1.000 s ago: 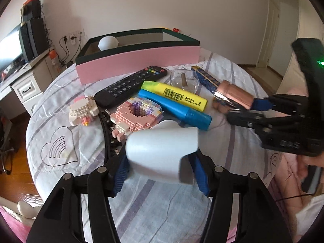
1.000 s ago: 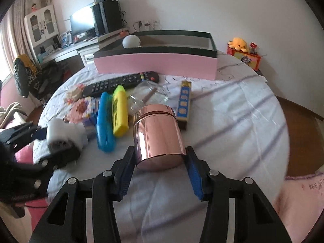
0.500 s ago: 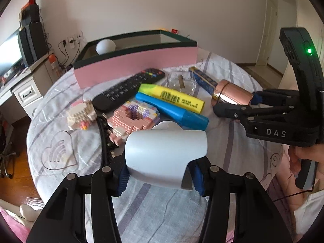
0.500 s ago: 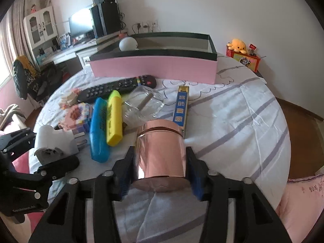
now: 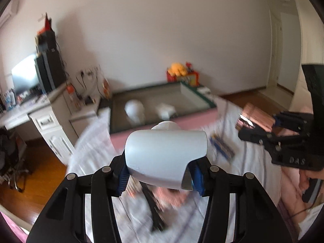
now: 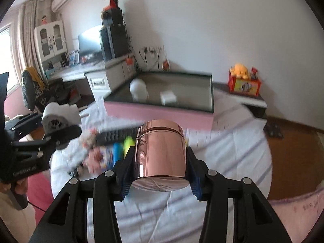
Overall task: Organize rigid objects
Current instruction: 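Carry the cup and can into the pink box and open both tools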
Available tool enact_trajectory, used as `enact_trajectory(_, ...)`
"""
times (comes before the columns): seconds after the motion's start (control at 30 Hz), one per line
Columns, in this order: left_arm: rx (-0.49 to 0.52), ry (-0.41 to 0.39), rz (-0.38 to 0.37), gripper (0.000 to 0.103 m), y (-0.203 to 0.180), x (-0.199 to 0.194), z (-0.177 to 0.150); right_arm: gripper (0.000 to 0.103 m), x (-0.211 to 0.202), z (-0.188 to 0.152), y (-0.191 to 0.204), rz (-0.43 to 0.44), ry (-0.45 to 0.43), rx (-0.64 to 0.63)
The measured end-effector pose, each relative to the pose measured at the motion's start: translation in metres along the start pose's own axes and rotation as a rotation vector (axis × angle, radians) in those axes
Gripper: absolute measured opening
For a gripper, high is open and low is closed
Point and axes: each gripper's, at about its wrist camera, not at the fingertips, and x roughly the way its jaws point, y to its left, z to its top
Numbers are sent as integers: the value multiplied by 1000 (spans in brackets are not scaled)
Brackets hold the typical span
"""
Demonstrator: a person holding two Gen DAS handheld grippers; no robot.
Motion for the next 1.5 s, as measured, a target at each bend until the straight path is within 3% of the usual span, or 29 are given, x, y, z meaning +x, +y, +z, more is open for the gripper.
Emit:
enact_trajectory(0.2, 39, -87, 40, 52, 16, 1, 56, 48, -2, 58, 4, 14, -76, -48)
enact_trajectory(0.53, 70, -66, 56, 52, 41, 57, 108, 48, 47, 123, -4, 6, -77, -84)
enact_trajectory(0.87, 76, 100, 84, 52, 72, 164, 126, 48, 138, 141, -31, -1, 52, -46)
enact_trajectory(1.13, 60, 291, 88, 52, 88, 252, 105, 48, 208, 136, -50, 0, 207, -22)
enact_trajectory(1.5, 63, 399, 90, 53, 88, 295, 84, 48, 256, 120, -61, -19, 349, -13)
